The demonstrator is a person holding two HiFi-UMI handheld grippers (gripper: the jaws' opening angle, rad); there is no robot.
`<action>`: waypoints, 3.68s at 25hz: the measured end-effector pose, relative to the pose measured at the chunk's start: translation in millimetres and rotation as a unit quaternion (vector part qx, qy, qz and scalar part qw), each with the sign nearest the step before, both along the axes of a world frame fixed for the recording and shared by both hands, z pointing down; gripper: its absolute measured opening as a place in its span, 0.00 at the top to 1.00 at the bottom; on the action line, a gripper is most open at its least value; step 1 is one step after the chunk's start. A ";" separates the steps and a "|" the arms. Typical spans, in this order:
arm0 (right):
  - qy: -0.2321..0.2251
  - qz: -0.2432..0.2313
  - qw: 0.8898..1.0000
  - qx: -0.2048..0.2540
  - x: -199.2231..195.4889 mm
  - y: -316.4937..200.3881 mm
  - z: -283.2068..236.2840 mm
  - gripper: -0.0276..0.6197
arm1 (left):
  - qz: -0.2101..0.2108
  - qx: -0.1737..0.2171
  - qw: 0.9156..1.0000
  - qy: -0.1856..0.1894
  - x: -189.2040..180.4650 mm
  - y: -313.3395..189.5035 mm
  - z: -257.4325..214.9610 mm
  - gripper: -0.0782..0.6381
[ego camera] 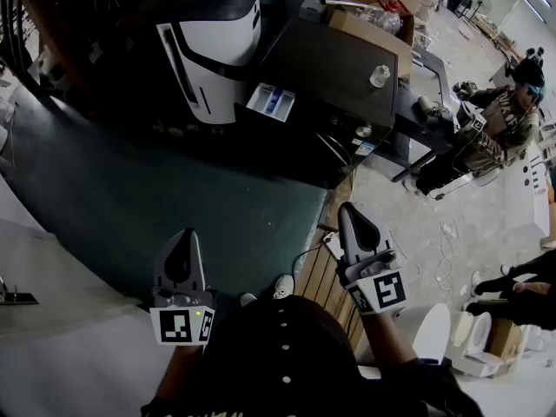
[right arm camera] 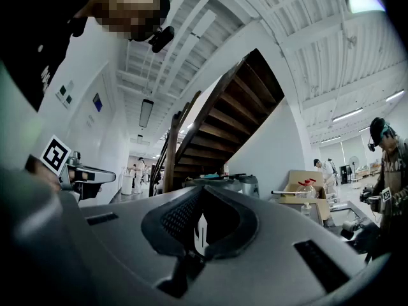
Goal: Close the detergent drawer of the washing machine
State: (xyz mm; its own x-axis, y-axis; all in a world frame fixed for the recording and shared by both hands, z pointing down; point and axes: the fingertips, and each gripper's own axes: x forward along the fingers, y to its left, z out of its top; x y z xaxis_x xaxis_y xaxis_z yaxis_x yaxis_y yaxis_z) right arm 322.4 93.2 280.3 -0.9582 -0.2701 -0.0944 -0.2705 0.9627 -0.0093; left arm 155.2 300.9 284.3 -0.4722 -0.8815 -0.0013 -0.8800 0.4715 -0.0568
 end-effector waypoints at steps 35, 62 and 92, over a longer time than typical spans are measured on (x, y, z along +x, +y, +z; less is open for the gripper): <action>-0.003 -0.032 0.999 -0.042 9.2 -16.8 33.7 0.65 | -0.033 -0.022 0.999 -0.001 31.0 -11.8 6.1 0.87; 0.015 -0.047 0.998 -0.045 -119.6 -6.6 24.9 0.68 | -0.023 -0.004 1.000 0.001 -90.1 -14.2 1.9 0.87; 0.021 0.015 0.999 -0.041 -209.2 -12.9 32.1 0.68 | 0.028 -0.006 0.999 0.014 -213.2 -28.3 19.8 0.87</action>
State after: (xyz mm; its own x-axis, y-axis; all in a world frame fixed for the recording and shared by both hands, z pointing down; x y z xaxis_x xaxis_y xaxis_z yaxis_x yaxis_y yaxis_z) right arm 113.2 80.4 312.4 -0.9521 -0.3042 -0.0305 -0.3013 0.9505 -0.0756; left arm -58.0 272.6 304.1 -0.4214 -0.9066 0.0225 -0.9066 0.4204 -0.0367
